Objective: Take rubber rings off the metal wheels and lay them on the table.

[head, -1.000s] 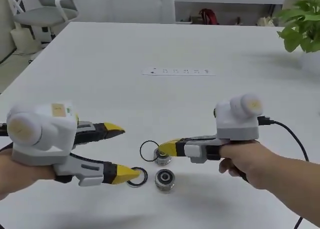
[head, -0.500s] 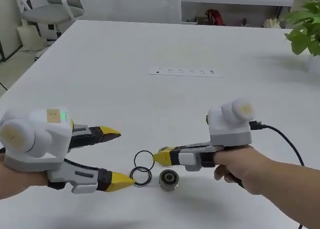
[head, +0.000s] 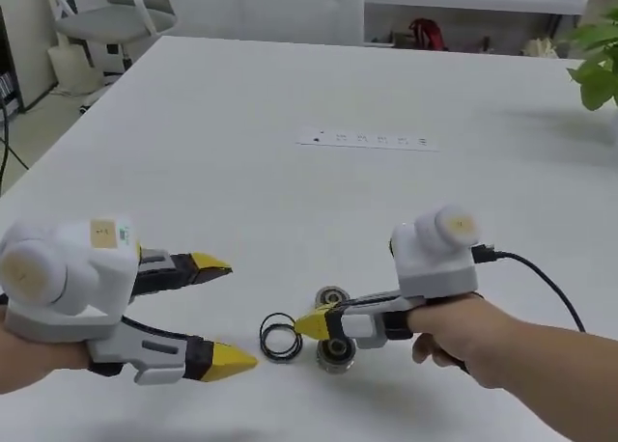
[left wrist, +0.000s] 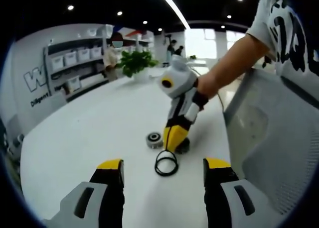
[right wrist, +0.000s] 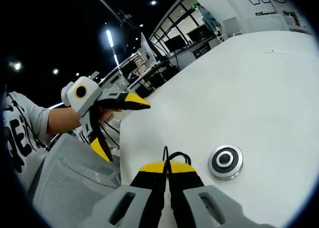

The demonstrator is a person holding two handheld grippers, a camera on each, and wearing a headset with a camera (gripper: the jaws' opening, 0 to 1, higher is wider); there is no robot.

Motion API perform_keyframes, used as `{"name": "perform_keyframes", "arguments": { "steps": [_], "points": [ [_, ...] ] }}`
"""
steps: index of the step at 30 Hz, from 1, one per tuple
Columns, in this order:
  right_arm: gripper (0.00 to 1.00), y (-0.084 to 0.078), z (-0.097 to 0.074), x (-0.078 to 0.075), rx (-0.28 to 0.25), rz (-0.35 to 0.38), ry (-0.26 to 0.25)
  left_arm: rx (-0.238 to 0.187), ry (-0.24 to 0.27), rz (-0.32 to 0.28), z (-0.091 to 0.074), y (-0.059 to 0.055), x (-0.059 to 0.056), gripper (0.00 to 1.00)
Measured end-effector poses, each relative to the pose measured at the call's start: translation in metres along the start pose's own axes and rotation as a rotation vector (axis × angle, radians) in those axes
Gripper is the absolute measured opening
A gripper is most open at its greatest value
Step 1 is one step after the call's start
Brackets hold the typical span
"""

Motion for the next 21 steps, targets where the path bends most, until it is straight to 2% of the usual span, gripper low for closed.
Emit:
{"name": "perform_keyframes", "arguments": {
  "steps": [8, 15, 21],
  "points": [
    [0.00, -0.0035, 0.0026, -0.0051, 0.028, -0.010, -0.034, 0.009, 0.000, -0.001, 0.0018, -0.0035, 0.0008, 0.65],
    [0.00, -0.0024, 0.0034, -0.0081, 0.036, -0.052, -0.080, 0.012, -0.004, -0.006, 0.0024, -0.0054, 0.0007, 0.65],
    [0.04, -0.0020, 0.0030, -0.0090, 0.029, -0.060, -0.092, 0.015, -0.003, -0.007, 0.0020, -0.0071, 0.0016, 0.65]
  ]
}}
Point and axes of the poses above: the centre of the closed fingertips' face, and the gripper's own axes: z roughly forward along the fingers, x roughly to its left, y roughly out of its top, the point moved 5 cm from there along -z, roughly backward along the fingers, and after that the axes turned 13 degrees about x, right-handed, at the moved point
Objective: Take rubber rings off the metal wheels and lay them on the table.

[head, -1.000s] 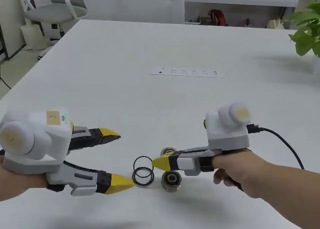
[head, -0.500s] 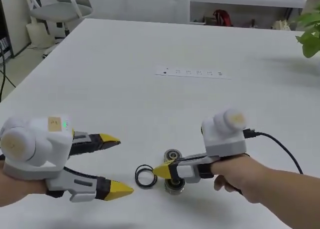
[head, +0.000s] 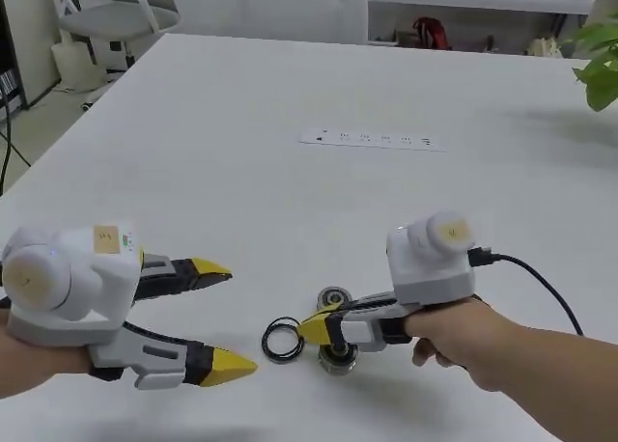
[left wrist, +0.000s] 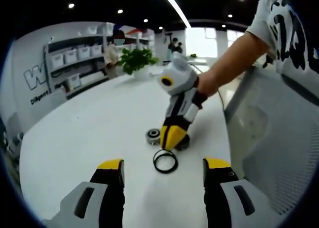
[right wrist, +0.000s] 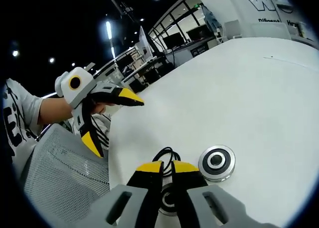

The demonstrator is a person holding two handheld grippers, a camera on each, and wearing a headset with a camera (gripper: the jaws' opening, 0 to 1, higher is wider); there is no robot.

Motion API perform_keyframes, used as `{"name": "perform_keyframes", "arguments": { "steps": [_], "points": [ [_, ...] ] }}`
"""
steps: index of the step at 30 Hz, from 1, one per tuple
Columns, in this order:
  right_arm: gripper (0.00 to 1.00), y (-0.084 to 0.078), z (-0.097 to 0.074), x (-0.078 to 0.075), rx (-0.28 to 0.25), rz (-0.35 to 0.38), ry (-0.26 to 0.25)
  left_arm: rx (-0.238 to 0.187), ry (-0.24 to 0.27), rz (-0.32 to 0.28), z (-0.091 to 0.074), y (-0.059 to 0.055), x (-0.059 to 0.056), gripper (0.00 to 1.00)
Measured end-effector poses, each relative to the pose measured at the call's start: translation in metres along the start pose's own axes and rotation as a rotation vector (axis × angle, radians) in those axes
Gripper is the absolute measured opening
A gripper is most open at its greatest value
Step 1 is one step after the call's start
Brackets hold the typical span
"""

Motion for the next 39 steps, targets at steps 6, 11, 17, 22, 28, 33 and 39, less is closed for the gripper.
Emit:
{"name": "perform_keyframes", "arguments": {
  "steps": [6, 11, 17, 22, 28, 33, 39],
  "points": [
    [0.10, 0.002, -0.001, 0.000, -0.009, -0.007, -0.009, -0.004, 0.000, 0.000, 0.000, 0.001, 0.000, 0.65],
    [0.14, 0.005, -0.007, 0.003, -0.038, -0.014, -0.014, -0.006, -0.004, 0.001, 0.000, 0.003, -0.001, 0.65],
    [0.17, 0.009, -0.019, 0.007, -0.068, -0.040, -0.028, -0.012, -0.004, 0.004, -0.001, 0.008, -0.003, 0.66],
    [0.19, 0.012, -0.029, 0.008, -0.097, -0.047, -0.034, -0.018, -0.005, 0.000, -0.001, 0.012, -0.003, 0.66],
    [0.21, 0.014, -0.045, 0.009, -0.127, -0.069, -0.051, -0.017, -0.008, 0.005, -0.002, 0.015, -0.004, 0.67],
    [0.23, 0.014, -0.057, 0.008, -0.156, -0.075, -0.071, -0.019, -0.011, -0.008, -0.003, 0.016, -0.004, 0.68],
    [0.26, 0.012, -0.069, 0.008, -0.168, -0.107, -0.094, -0.022, -0.006, -0.011, -0.007, 0.018, -0.004, 0.69]
  ]
}}
Point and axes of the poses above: the centre of the closed fingertips' face, and the gripper's own axes: z roughly forward along the fingers, x roughly to its left, y roughly out of its top, the point moved 5 cm from there along -z, roughly backward along the fingers, and after that the axes turned 13 degrees about x, right-handed, at the moved point
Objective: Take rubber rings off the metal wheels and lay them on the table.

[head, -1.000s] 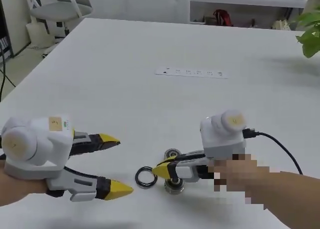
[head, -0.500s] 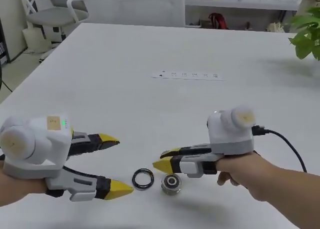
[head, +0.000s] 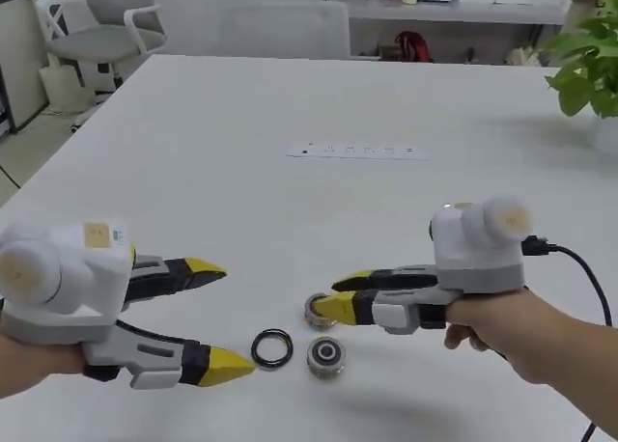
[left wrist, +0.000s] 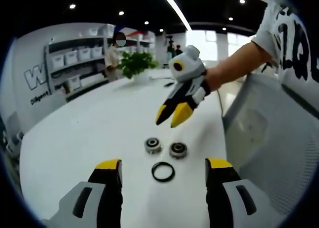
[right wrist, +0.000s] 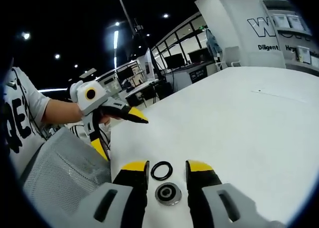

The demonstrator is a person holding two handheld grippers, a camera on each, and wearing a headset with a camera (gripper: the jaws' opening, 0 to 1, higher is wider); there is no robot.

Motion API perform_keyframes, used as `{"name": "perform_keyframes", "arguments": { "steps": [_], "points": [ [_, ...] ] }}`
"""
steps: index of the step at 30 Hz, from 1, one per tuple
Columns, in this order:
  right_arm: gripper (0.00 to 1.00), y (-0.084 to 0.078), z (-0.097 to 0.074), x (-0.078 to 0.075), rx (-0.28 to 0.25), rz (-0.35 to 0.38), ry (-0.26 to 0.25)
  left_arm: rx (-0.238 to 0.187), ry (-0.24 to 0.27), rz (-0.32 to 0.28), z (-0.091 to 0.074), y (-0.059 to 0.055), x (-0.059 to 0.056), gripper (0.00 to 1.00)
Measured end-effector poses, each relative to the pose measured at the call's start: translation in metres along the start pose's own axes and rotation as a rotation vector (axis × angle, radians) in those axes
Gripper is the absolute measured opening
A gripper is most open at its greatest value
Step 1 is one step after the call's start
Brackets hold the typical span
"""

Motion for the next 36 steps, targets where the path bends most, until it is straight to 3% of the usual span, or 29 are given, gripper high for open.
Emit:
{"name": "perform_keyframes", "arguments": {
  "steps": [19, 36],
  "points": [
    [0.44, -0.024, -0.039, 0.002, 0.016, -0.137, -0.082, -0.008, 0.011, -0.017, -0.007, 0.002, -0.003, 0.71],
    [0.57, -0.050, -0.052, 0.001, 0.066, -0.216, -0.148, -0.013, 0.028, -0.037, -0.012, -0.002, -0.005, 0.72]
  ]
}}
Point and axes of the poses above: the centre of the closed fingertips' face, and the gripper's own axes: z roughly forward along the fingers, x roughly to its left, y roughly out of its top, the point moved 5 cm from there along -z, roughly backward along the fingers, and after that the axes turned 13 degrees about x, right-handed, at the moved point
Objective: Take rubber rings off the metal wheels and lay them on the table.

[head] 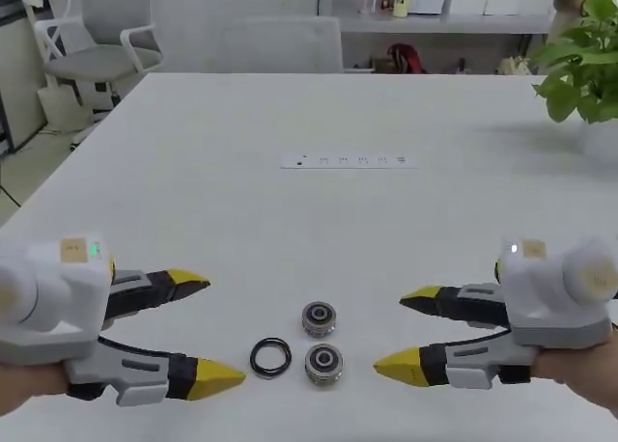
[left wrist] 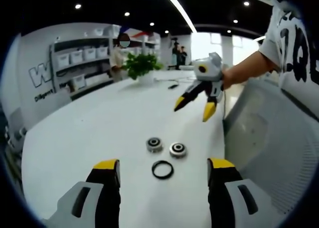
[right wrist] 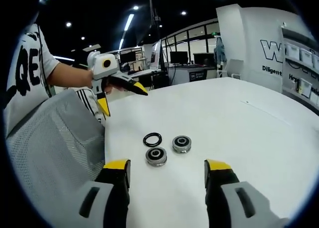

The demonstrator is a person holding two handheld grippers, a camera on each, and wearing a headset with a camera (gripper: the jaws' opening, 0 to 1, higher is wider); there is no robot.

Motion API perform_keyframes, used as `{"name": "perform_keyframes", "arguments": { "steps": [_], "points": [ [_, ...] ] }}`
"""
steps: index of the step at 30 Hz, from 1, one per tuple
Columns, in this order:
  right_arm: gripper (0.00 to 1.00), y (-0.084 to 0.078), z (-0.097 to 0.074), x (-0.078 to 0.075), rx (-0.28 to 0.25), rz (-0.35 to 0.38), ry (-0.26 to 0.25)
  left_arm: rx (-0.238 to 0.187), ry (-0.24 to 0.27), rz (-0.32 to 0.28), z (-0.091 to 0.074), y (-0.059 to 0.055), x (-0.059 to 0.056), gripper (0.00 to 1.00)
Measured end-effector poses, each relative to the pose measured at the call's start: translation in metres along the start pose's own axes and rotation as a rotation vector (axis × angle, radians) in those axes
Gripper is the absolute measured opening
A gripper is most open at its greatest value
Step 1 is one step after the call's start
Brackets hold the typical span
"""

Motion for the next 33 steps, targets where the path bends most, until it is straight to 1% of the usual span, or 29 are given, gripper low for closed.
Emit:
{"name": "perform_keyframes", "arguments": {
  "steps": [7, 11, 14, 20, 28, 33],
  "points": [
    [0.58, -0.011, -0.003, 0.004, 0.021, -0.010, -0.012, 0.003, 0.008, -0.002, -0.002, -0.002, 0.000, 0.73],
    [0.60, -0.015, -0.005, 0.006, 0.028, -0.015, -0.021, -0.001, 0.010, -0.005, -0.002, -0.001, -0.001, 0.75],
    [0.60, -0.017, -0.006, 0.006, 0.018, 0.009, -0.018, -0.004, 0.008, -0.010, -0.002, -0.001, -0.002, 0.76],
    [0.61, -0.019, -0.008, 0.009, 0.020, 0.005, -0.024, 0.004, 0.002, -0.002, -0.002, -0.003, -0.005, 0.77],
    [0.61, -0.021, -0.008, 0.011, 0.024, 0.007, -0.024, 0.006, 0.004, -0.006, -0.003, -0.004, -0.006, 0.79],
    [0.62, -0.022, -0.008, 0.012, 0.022, 0.009, -0.024, 0.009, 0.002, -0.006, -0.004, -0.006, -0.008, 0.80]
  ]
}}
Point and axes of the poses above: the centre of the closed fingertips' face, and the gripper's own axes: z roughly forward along the fingers, x roughly to its left, y roughly out of its top, the point moved 5 cm from there along -z, roughly backward along the fingers, and after that the axes turned 13 degrees about x, right-handed, at the moved point
